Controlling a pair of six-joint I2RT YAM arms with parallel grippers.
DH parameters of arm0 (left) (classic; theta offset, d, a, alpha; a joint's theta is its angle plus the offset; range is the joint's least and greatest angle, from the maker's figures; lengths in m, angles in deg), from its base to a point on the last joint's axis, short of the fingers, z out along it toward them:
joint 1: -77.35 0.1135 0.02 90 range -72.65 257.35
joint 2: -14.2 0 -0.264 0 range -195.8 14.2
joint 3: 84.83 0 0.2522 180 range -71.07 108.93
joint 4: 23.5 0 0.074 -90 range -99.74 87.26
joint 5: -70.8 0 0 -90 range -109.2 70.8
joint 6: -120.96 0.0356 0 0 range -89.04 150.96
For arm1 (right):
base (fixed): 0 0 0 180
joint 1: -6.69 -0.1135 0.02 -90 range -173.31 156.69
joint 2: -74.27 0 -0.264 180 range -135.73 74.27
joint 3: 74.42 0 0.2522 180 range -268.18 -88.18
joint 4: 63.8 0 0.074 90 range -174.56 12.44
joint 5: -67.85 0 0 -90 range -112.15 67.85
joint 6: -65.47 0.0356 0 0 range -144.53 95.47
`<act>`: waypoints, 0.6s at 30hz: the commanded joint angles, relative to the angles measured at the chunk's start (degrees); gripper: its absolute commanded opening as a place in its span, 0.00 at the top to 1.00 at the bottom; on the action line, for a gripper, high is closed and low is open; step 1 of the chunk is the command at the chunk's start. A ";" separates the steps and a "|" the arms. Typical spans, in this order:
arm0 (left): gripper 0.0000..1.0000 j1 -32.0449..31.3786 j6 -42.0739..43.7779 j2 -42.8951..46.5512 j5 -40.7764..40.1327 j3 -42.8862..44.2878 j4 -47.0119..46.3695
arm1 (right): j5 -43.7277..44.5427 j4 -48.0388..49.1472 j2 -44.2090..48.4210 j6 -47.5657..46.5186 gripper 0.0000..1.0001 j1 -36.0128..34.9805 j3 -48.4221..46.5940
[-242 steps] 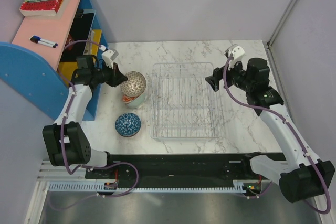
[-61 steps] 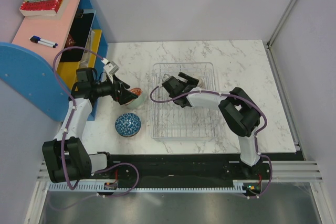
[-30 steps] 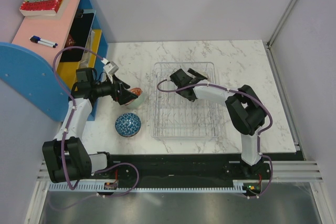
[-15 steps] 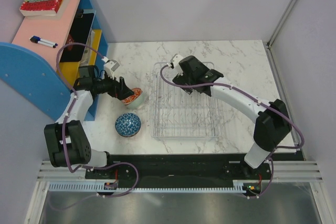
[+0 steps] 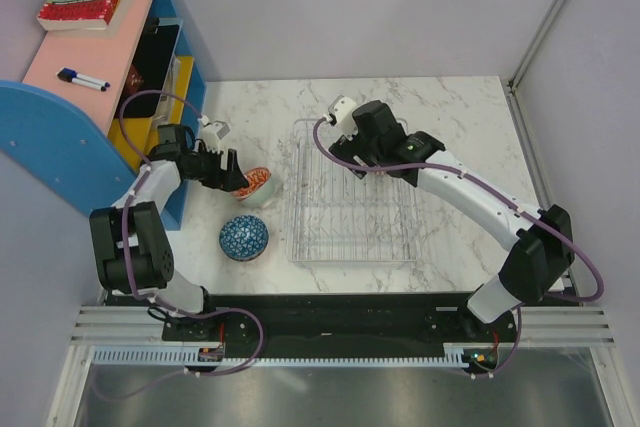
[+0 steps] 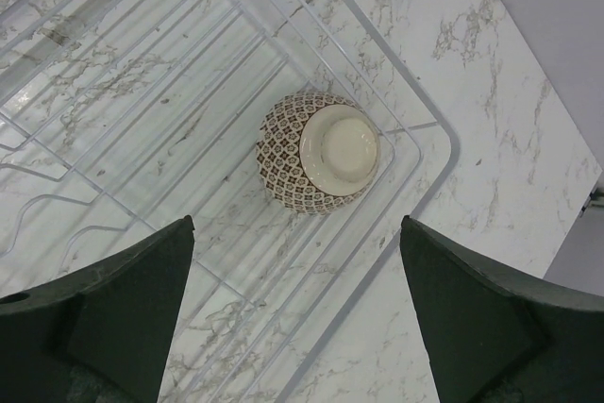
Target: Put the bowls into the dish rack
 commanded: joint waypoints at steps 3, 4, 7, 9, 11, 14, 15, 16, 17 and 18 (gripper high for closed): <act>0.20 0.45 1.28 -3.99 -4.34 3.48 4.16 | -1.22 0.13 0.04 0.62 0.03 0.15 1.40; 0.22 0.45 1.28 -4.78 -4.35 3.74 4.34 | -1.22 0.13 0.04 0.53 0.03 0.15 1.40; 0.26 0.36 1.45 -5.93 -4.70 4.09 5.05 | -1.22 0.22 0.13 0.53 0.03 0.15 1.66; 0.27 0.37 1.54 -6.89 -4.52 4.53 5.40 | -1.40 0.30 0.04 0.53 0.03 0.15 1.84; 0.27 0.28 1.72 -7.42 -4.35 4.71 5.84 | -1.31 0.30 -0.05 0.53 0.03 0.15 1.93; 0.31 0.28 2.07 -8.04 -3.56 4.97 6.36 | -1.22 0.48 0.13 0.53 0.02 0.15 2.10; 0.33 0.28 2.24 -8.21 -3.38 5.06 6.54 | -1.22 0.48 0.13 0.53 0.03 0.15 2.19; 0.35 0.28 2.33 -8.30 -3.12 5.24 6.80 | -1.14 0.48 0.13 0.53 0.03 0.06 2.19; 0.38 0.28 2.33 -8.48 -2.86 5.41 6.98 | -0.96 0.65 0.22 0.53 0.03 0.15 2.19; 0.41 0.28 2.42 -8.83 -2.59 5.50 7.24 | -1.05 0.57 0.13 0.53 0.03 0.15 2.28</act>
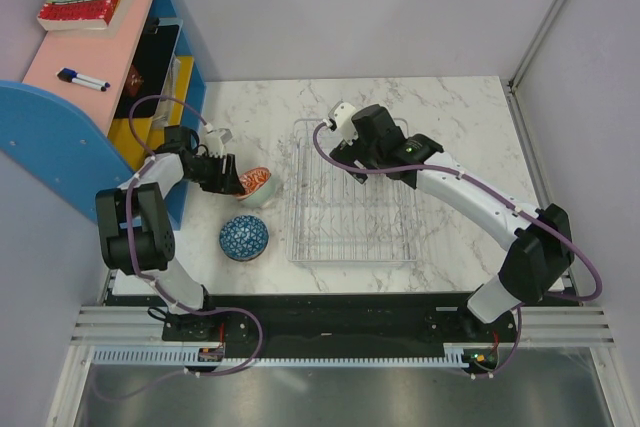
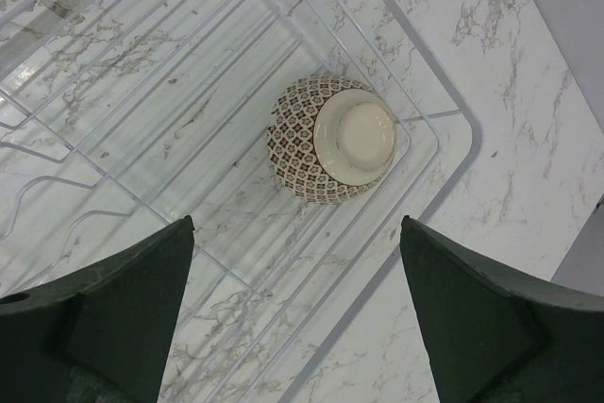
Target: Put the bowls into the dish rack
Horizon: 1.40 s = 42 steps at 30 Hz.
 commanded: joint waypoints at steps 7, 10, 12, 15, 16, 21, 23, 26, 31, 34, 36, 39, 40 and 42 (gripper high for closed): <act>0.47 0.12 2.99 -1.97 2.49 3.23 3.06 | -0.06 1.18 0.68 0.44 0.03 0.17 0.22; 0.54 -0.05 2.99 -2.32 2.49 3.49 3.32 | 0.20 1.27 0.59 0.44 0.03 0.17 0.31; 0.66 -0.05 3.08 -2.50 2.75 3.58 3.50 | 0.29 1.27 0.41 0.53 0.03 0.17 0.22; 0.76 0.04 2.91 -2.59 2.75 3.76 3.50 | 0.29 1.27 0.33 0.62 0.03 0.17 0.22; 0.77 0.04 2.91 -2.59 2.84 3.76 3.58 | 0.38 1.27 0.33 0.70 0.03 0.17 0.22; 0.87 -0.23 2.91 -2.68 3.01 3.85 3.50 | 0.29 1.27 0.68 0.70 0.03 0.17 0.14; 0.96 -0.23 2.82 -2.68 3.45 3.93 3.58 | 0.29 1.27 0.77 0.70 0.03 0.17 0.14; 0.98 -0.31 2.82 -2.50 4.77 4.29 3.58 | 0.29 1.27 0.77 0.79 0.03 0.17 0.14; 0.98 -1.10 2.64 -1.63 7.93 5.78 2.88 | 0.29 1.27 0.41 1.23 0.03 0.17 -0.21; 0.98 -2.07 1.59 -0.22 7.76 6.22 1.04 | 0.11 1.53 0.50 1.49 0.03 0.17 -0.22; 0.98 -2.60 0.97 1.44 7.32 6.40 -0.10 | 0.38 1.53 0.50 1.49 0.03 0.17 -0.21; 0.98 -2.60 -0.61 2.86 4.70 6.92 -1.51 | 0.47 1.71 0.33 1.58 0.03 0.17 -0.13; 0.98 -2.60 -0.78 3.30 4.42 7.10 -1.60 | 0.55 1.71 0.24 1.67 0.03 0.17 -0.13; 0.98 -2.60 -1.05 3.74 3.02 7.27 -1.69 | 0.47 1.71 0.24 1.67 0.03 0.17 -0.13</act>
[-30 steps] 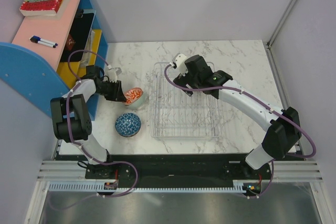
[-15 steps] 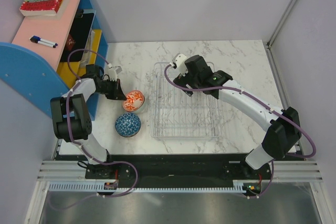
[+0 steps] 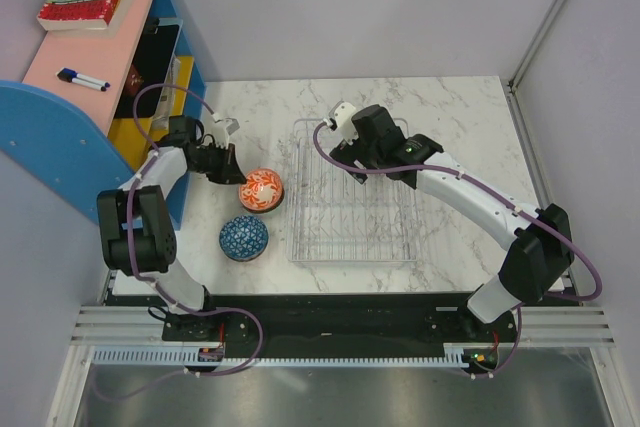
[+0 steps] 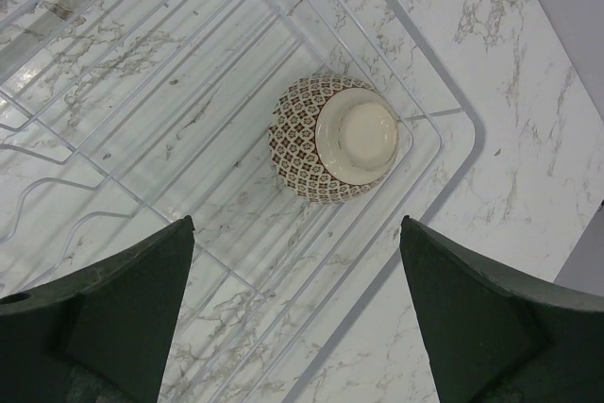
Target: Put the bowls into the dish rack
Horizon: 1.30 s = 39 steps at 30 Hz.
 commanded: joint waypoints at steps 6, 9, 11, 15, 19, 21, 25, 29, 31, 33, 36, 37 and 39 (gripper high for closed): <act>0.98 0.24 -2.89 6.55 -2.76 1.83 -6.11 | 0.42 1.97 -0.64 1.80 0.03 0.15 -0.35; 0.98 0.15 -3.07 7.87 -2.41 2.52 -6.47 | -0.19 3.20 -0.90 3.47 0.03 0.24 -0.35; 0.98 0.24 -3.24 9.09 -1.97 3.40 -6.56 | -1.68 4.08 -0.82 4.96 0.03 0.24 -0.61; 0.98 0.15 -3.42 11.12 -0.66 5.60 -6.56 | -6.16 5.93 -0.73 10.57 0.03 0.59 -2.10; 0.98 0.15 -3.24 12.96 2.06 8.06 -6.03 | -12.57 6.54 -0.73 14.53 0.03 0.94 -3.77; 0.98 -0.20 -2.98 13.75 4.52 8.85 -5.59 | -18.62 6.89 -0.64 16.30 0.03 1.73 -4.65; 0.98 -1.69 -2.54 14.99 8.74 9.82 -5.33 | -31.28 7.51 -0.47 24.01 0.03 4.88 -6.67; 0.98 -5.38 -1.66 15.95 11.92 10.26 -5.41 | -48.51 13.81 -1.25 34.56 0.03 9.11 -5.63; 0.98 -9.14 -1.22 15.96 12.00 10.61 -5.33 | -54.04 15.76 -1.52 37.39 0.03 10.16 -4.83; 0.98 -11.09 -1.22 15.52 12.00 11.40 -5.59 | -57.83 19.98 -1.96 41.59 0.03 10.61 -2.55; 0.98 -14.69 -1.92 14.29 12.36 12.89 -6.29 | -63.46 27.00 -2.49 47.04 0.03 11.40 1.58; 0.98 -16.18 -2.01 13.76 12.44 13.42 -6.29 | -64.87 28.94 -2.66 48.72 0.03 11.84 2.72; 0.98 -17.42 -2.19 12.44 12.71 14.91 -6.38 | -67.51 31.59 -3.80 51.19 0.03 12.28 4.92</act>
